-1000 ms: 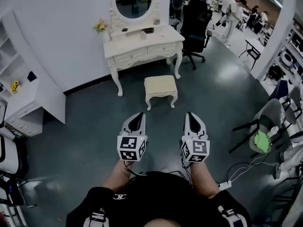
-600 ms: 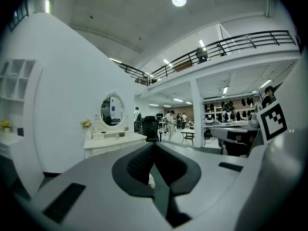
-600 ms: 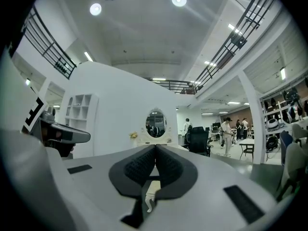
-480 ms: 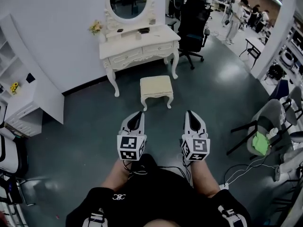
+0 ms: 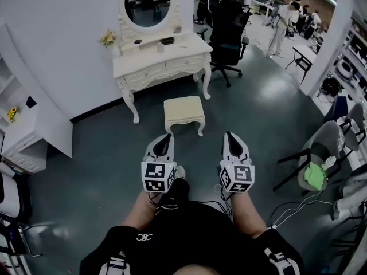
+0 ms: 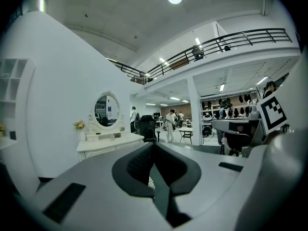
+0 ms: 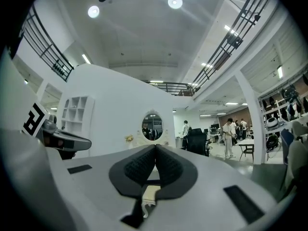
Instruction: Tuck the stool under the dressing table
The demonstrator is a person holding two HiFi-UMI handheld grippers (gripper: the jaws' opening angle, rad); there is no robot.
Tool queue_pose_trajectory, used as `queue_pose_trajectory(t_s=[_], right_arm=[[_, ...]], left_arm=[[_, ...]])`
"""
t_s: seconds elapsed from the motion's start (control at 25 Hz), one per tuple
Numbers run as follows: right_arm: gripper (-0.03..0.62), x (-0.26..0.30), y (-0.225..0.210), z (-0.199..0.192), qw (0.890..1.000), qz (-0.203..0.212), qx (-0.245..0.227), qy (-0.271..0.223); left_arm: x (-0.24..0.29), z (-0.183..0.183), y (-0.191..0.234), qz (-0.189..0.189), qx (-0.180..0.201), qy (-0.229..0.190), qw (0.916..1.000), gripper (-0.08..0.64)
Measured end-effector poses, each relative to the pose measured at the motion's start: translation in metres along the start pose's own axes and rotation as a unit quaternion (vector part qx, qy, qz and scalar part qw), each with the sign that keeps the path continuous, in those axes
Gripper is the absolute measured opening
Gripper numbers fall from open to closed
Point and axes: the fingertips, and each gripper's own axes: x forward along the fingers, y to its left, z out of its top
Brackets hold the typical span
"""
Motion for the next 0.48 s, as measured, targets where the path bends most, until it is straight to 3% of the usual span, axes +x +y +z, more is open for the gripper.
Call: queue_pose_trajectory(t_s=[0.28, 0.48], right_arm=[[0.015, 0.069, -0.021, -0.017, 1.000, 0.001, 0.004, 0.005], [0.015, 0.154, -0.044, -0.029, 1.000, -0.014, 0.003, 0.012]], left_arm=[[0.076, -0.004, 0.024, -0.011, -0.002, -0.003, 0.9999, 0.020], [0.160, -0.008, 0.060, -0.024, 0.006, 0.002, 0.9997, 0.020]])
